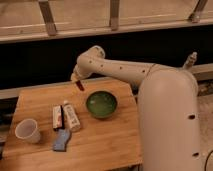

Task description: Place the pepper in the ceramic cup

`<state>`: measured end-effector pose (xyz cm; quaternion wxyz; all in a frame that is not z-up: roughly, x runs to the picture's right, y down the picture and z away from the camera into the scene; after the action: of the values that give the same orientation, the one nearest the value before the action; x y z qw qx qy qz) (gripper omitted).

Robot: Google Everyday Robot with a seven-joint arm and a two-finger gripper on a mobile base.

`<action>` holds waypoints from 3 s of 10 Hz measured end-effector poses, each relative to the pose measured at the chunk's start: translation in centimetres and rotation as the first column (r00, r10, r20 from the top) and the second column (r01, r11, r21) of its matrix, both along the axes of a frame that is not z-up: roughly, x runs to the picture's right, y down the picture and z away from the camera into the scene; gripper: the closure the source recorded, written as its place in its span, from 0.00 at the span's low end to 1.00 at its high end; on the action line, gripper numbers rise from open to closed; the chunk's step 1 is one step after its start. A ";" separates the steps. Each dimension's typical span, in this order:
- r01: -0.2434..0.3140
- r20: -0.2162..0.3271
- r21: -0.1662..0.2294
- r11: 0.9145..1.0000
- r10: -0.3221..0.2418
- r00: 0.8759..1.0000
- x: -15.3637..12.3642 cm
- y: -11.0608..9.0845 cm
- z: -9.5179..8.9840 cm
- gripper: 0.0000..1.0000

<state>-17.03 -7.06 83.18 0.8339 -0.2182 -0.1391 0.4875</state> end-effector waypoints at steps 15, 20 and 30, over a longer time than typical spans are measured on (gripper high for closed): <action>0.069 0.581 -0.010 0.998 -0.050 0.812 -13.2 2.9 -8.1 1.00; 0.145 0.669 -0.013 0.989 -0.100 0.737 -17.2 4.9 -9.1 1.00; 0.207 0.828 -0.066 0.976 -0.061 0.557 -23.3 11.9 -12.4 1.00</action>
<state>-40.35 4.84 70.78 0.6884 -0.4940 -0.4549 0.2743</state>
